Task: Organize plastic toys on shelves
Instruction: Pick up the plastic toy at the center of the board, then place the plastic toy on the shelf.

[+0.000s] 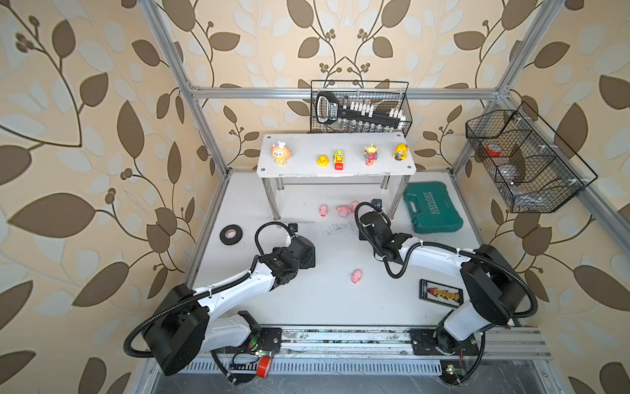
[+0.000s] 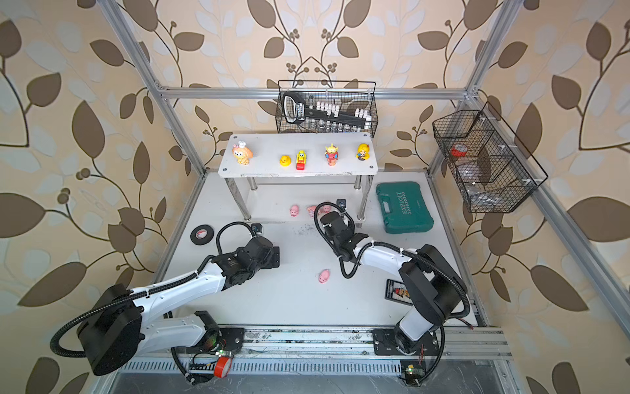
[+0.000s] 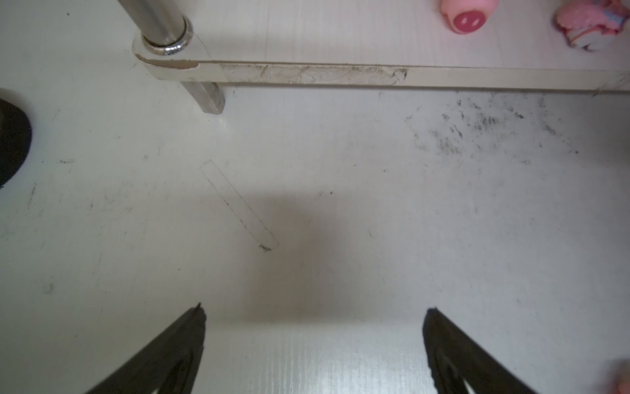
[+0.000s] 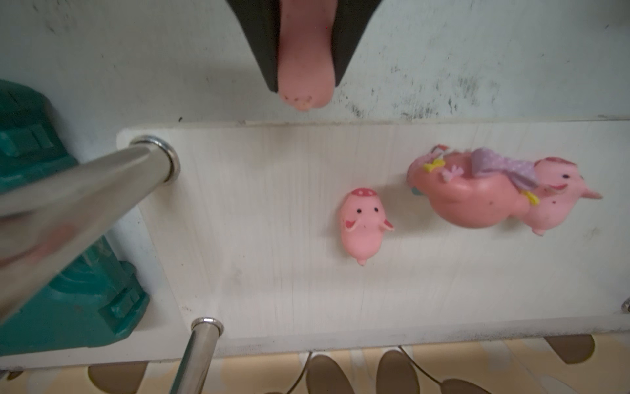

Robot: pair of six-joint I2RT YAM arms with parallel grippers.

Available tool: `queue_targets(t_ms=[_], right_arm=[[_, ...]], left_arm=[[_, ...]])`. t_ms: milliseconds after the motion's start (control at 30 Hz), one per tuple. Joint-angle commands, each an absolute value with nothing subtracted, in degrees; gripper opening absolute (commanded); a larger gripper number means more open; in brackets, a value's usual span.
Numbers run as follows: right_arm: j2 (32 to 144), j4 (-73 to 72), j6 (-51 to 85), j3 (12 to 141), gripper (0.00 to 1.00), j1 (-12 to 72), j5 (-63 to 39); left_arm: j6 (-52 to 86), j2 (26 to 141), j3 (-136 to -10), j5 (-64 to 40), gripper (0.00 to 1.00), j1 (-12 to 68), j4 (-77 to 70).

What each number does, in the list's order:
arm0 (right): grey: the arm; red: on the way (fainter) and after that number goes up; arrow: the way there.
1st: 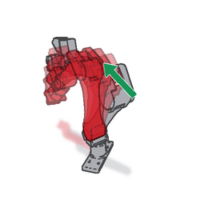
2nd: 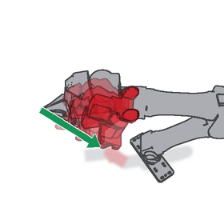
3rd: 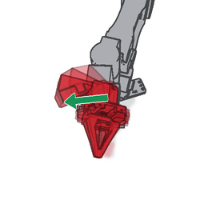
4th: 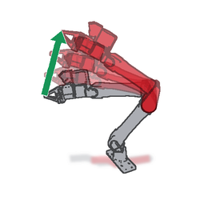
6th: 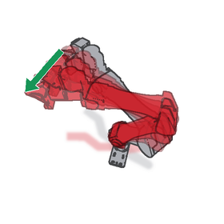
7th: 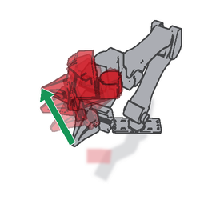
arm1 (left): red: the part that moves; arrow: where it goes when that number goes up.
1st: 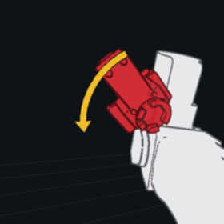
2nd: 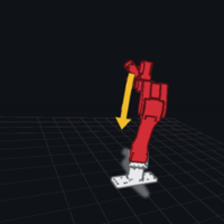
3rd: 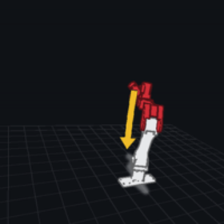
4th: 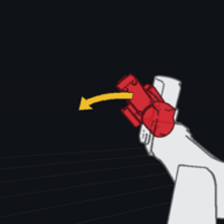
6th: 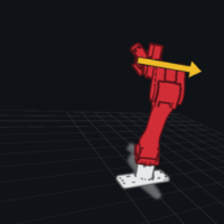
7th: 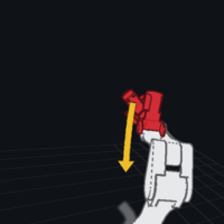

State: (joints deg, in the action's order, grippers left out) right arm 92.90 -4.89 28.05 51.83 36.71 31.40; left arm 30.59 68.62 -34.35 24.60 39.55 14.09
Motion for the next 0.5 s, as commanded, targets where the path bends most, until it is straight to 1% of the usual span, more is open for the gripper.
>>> queue_targets(t_ms=[0,267,467], right_arm=[[95.4,-8.4,21.6,54.5,0.22,33.8,27.7],[102.8,-8.3,17.5,60.8,0.23,30.5,24.5],[105.5,-7.7,15.6,63.7,0.24,29.3,23.5]], left_arm=[[30.2,67.1,-33.7,26.6,0.99,39.3,12.3],[30.1,67.2,-33.6,26.2,0.99,39.3,12.0],[30.0,67.1,-33.6,26.2,0.99,39.3,12.0]])
